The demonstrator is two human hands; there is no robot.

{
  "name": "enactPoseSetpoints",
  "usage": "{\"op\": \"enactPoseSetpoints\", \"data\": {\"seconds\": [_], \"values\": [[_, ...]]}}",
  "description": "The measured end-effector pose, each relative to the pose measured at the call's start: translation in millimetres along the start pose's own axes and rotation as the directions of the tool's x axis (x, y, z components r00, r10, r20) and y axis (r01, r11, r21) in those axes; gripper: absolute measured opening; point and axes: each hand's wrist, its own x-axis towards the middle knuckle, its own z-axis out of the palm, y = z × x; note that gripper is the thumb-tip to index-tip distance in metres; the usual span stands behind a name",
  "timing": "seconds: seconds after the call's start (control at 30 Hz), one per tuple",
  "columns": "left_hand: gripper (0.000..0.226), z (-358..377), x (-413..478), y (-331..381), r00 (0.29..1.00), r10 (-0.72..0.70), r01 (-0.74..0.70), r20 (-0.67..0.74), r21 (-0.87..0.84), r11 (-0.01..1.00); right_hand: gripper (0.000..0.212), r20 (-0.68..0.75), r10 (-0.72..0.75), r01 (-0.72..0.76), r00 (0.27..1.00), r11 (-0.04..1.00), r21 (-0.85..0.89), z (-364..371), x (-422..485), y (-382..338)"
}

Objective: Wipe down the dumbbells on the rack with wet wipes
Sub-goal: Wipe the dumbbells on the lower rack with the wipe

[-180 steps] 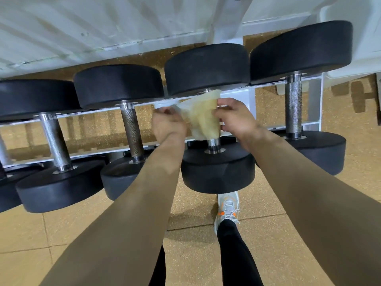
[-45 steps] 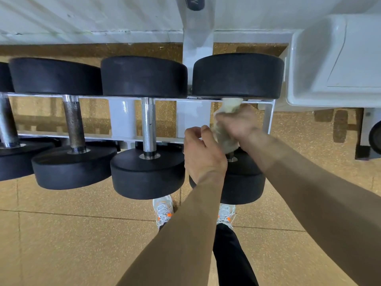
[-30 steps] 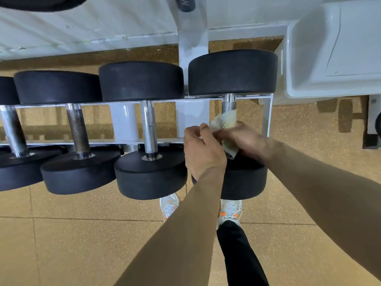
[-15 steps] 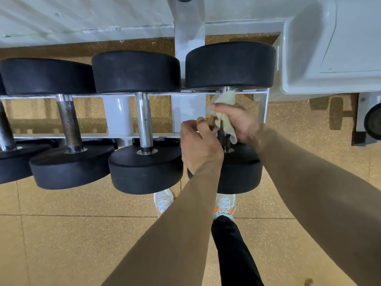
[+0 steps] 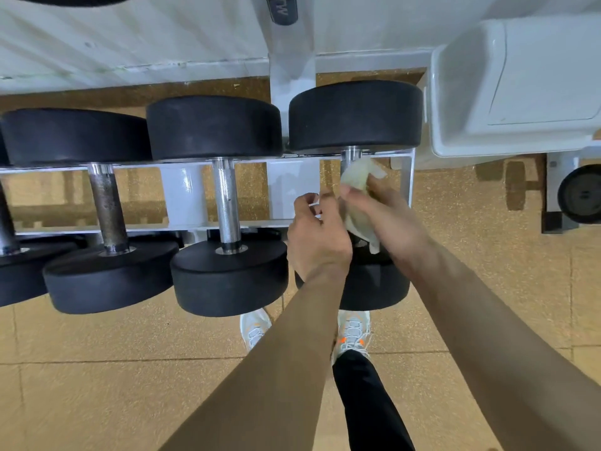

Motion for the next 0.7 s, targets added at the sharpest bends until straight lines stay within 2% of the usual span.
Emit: {"op": "enactPoseSetpoints", "data": {"seconds": [0.07,0.13,0.23,0.3,0.37,0.43,0.5,0.53,0.6,0.7], "values": [[0.052,-5,0,0,0.991,-0.047,0.054,0.123,-0.051,0.997,0.027,0.061,0.025,-0.031,0.998,0.995,0.094,-1,-11,0],[0.051,-12,4,-1,0.975,-0.055,0.096,0.217,-0.182,0.979,0.039,0.023,0.045,-0.048,0.999,0.989,0.142,-3,-11,4],[0.028,-18,17,-3,0.978,0.008,0.05,0.207,-0.277,0.96,0.045,-0.081,0.065,-0.057,0.995,0.993,0.099,-7,-7,5],[0.035,-19,28,0,0.981,0.032,0.021,0.189,-0.268,0.963,0.046,-0.111,0.064,-0.057,0.992,0.996,0.066,-9,-3,9],[0.04,-20,39,3,0.982,0.045,-0.016,0.182,-0.161,0.987,0.042,-0.126,0.052,-0.045,0.991,0.997,0.061,-10,-1,11],[0.043,-21,44,4,0.988,0.072,-0.085,0.139,0.089,0.992,0.034,-0.134,0.051,-0.046,0.99,0.998,0.038,-12,3,14],[0.049,-21,42,3,0.983,0.178,-0.184,0.053,0.399,0.898,0.025,-0.149,0.076,-0.079,0.986,0.997,-0.014,-14,4,17],[0.048,-20,38,3,0.969,0.247,-0.236,0.033,0.431,0.871,0.019,-0.152,0.084,-0.092,0.985,0.994,-0.052,-15,4,19],[0.04,-15,32,7,0.95,0.291,-0.312,0.113,0.289,0.905,0.017,-0.168,0.077,-0.1,0.983,0.985,-0.138,-17,2,22],[0.032,-9,28,5,0.922,0.223,-0.27,0.317,0.114,0.956,0.018,-0.194,0.014,-0.055,0.981,0.976,-0.209,-19,-1,25]]}}
